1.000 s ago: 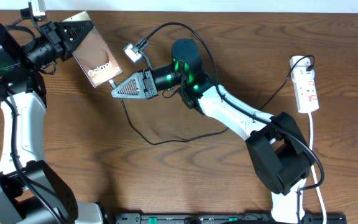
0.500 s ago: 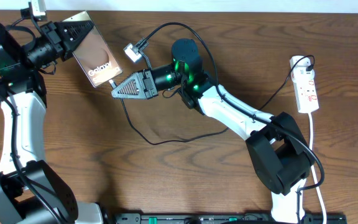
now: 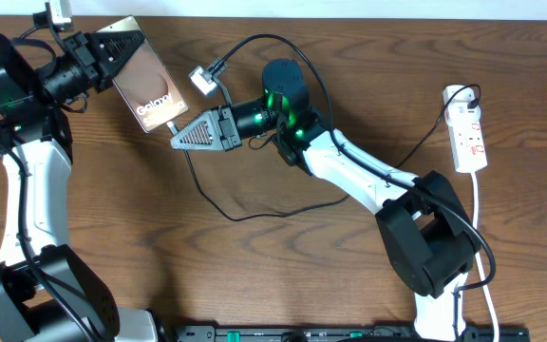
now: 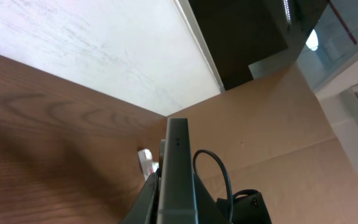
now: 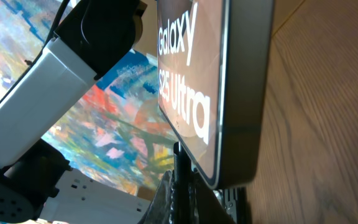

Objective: Plug charger to phone and switch on socket

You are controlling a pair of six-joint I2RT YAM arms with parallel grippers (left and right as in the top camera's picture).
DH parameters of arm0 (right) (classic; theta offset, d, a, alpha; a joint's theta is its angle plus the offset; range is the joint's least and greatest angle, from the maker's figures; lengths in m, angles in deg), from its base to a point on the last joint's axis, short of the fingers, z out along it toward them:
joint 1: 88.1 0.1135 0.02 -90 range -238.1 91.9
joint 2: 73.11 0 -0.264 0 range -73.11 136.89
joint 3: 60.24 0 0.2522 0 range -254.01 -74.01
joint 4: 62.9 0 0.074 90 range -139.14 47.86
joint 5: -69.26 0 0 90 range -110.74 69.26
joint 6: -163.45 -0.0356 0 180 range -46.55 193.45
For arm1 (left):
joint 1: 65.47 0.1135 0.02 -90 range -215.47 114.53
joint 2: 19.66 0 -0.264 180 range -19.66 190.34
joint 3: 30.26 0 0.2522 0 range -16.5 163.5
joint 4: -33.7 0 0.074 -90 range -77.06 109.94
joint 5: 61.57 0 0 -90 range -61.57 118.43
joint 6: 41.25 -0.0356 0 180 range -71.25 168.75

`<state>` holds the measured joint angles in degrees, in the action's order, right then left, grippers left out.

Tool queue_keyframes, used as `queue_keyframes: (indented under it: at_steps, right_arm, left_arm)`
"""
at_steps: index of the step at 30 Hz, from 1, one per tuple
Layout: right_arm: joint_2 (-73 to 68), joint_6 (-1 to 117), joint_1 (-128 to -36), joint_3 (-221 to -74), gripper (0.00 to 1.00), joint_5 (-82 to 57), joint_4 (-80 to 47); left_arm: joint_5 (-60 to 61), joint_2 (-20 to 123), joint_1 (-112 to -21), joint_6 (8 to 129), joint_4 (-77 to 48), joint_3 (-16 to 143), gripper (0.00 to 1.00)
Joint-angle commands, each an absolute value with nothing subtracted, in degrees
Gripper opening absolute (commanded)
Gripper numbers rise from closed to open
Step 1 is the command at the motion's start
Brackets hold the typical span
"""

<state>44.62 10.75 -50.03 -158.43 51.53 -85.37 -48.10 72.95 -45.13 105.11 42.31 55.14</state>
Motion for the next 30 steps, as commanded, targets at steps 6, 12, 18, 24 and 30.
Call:
queue_keyframes:
  at_steps: [6,12,18,24,30]
  right_arm:
    - [44.23,10.40,-49.75,-159.35,0.01,49.87,-85.59]
    - [44.23,9.81,-49.75,-159.35,0.01,49.81,-85.59]
    - [44.23,8.74,-49.75,-159.35,0.01,49.48,-85.61]
    - [44.23,7.23,-49.75,-159.35,0.01,49.24,-85.61]
    - [44.23,7.23,-49.82,-159.35,0.01,49.22,-85.61]
  left_arm:
    - [-50.64,72.82,-45.78,105.37,43.44,55.49,0.08]
    - [-51.01,72.82,-45.78,105.20,43.44,55.49,0.07]
    - [-52.56,72.82,-45.78,103.84,43.46,55.49,0.07]
    - [-52.85,72.82,-45.78,103.62,43.53,55.49,0.07]
    - [-53.46,72.82,-45.78,103.21,43.64,55.49,0.07]
